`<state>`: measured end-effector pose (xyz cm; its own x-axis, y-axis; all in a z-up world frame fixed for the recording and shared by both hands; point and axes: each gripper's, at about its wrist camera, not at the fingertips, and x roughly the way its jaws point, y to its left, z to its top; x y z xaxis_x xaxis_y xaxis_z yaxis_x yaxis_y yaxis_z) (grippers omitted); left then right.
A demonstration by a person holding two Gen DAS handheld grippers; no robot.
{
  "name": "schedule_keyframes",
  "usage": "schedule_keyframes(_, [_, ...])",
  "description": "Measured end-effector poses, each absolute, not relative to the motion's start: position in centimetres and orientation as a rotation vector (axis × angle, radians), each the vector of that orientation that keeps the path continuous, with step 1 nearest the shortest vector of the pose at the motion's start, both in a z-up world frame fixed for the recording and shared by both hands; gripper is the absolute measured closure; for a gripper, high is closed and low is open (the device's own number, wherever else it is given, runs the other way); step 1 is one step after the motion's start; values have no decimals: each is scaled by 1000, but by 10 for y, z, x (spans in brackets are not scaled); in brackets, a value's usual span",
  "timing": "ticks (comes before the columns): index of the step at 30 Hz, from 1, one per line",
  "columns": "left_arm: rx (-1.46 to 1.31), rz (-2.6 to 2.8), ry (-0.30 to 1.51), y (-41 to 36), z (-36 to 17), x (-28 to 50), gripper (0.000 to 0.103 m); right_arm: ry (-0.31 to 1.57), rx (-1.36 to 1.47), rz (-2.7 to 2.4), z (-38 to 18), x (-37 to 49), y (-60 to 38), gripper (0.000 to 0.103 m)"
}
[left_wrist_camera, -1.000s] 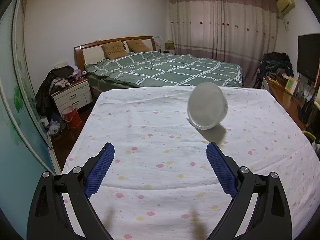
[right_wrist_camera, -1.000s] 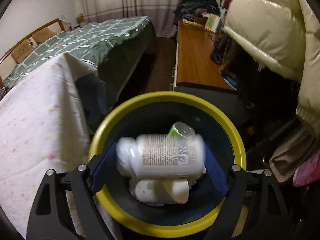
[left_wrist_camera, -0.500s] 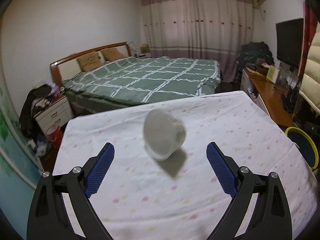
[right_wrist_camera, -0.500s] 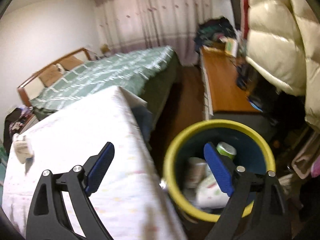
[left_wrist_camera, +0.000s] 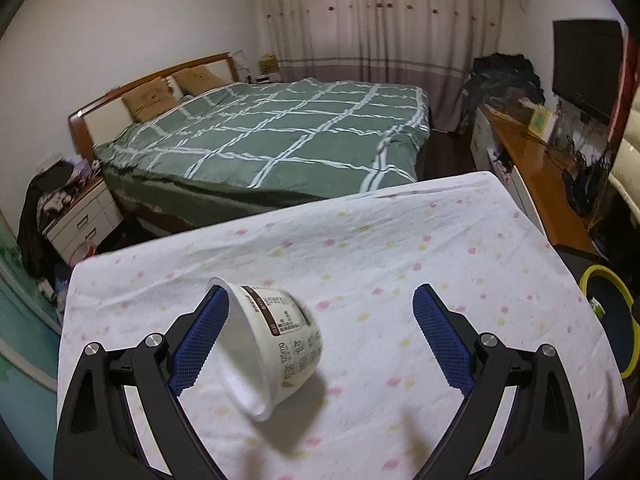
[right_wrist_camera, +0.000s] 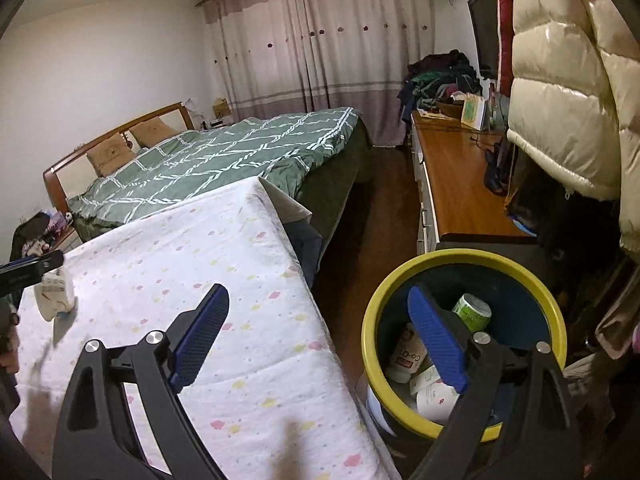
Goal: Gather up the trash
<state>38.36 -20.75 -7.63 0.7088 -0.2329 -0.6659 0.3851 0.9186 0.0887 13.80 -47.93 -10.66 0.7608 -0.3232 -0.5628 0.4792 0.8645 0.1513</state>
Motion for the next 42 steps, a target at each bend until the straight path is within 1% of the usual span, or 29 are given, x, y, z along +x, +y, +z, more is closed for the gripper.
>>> schedule_keyframes(5, [296,-406,725,-251,-86,392,11,554,320,-445,-108,137,-484,17])
schedule_keyframes(9, [298,-440,713,-269,-81,388,11,554,328,-438,-109,137,-485,17])
schedule_keyframes(13, [267,-448,687,-258,-66,378,11,555,334,-430,-109,137,-486,17])
schedule_keyframes(16, [234,-425,675,-232,-62,367,11,550,333,-424,-109,137,-486,17])
schedule_keyframes(22, [189,-362,744,-189,-79,345,10,549,329,-416,-109,137,-485,17])
schedule_keyframes(29, [198,-290,796,-185,-108,360,10,545,335,-417,-109,137,-484,17])
schedule_keyframes(38, [216,-233,811,-201,-123,399,11,561,364,-405,-112,139,-488,16])
schedule_keyframes(42, [217,-218,811,-204,-128,408,18,562,368,-396,-112,139,-488,16])
